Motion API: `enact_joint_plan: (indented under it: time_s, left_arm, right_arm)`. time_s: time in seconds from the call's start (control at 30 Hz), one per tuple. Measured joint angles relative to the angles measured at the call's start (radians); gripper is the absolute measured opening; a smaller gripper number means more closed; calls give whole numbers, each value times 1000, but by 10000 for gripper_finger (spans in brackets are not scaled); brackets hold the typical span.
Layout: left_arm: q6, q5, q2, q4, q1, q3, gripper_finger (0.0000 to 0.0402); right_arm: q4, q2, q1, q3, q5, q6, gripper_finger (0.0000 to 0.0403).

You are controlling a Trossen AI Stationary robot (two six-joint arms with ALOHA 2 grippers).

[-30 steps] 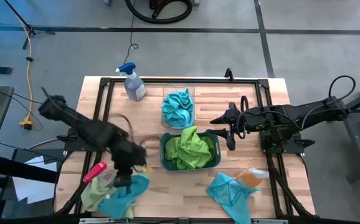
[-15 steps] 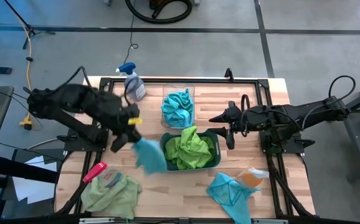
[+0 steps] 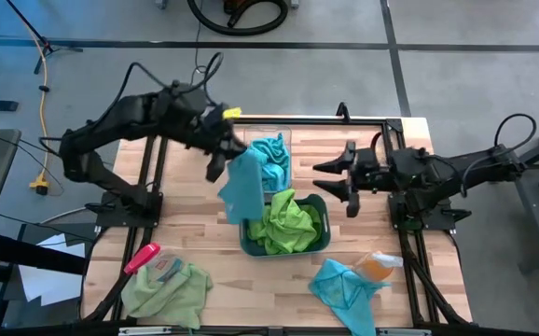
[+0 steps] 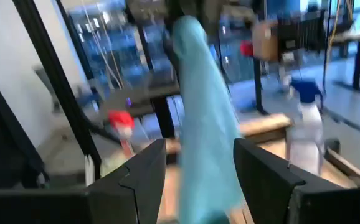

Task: Sort microfiber towel by color & place in baskets
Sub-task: Put the blue microfiber towel into the transparent bin

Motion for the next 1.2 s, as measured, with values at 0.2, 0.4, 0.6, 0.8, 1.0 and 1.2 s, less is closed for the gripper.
enact_joint_plan:
  time_s: [0.2, 0.4, 0.6, 0.8, 1.0, 1.2]
  left_arm:
    - [92, -1, 26, 70, 72, 0, 0]
    - [174, -90, 12, 214, 19, 0, 0]
    - [236, -200, -2, 315, -87, -39, 0]
    - [198, -237, -97, 621, -131, -336, 0]
    - [131, -228, -200, 1036, -98, -676, 0]
    - [50, -153, -207, 1194, -19, -755, 0]
  right_arm:
    - [161, -39, 0, 0, 2, -98, 185]
    - [280, -44, -8, 0, 13, -256, 185]
    - [284, -43, -57, 0, 6, -248, 185]
    - [285, -43, -79, 0, -48, -243, 185]
    - [271, -43, -79, 0, -53, -201, 185]
    - [257, -42, -79, 0, -55, -200, 185]
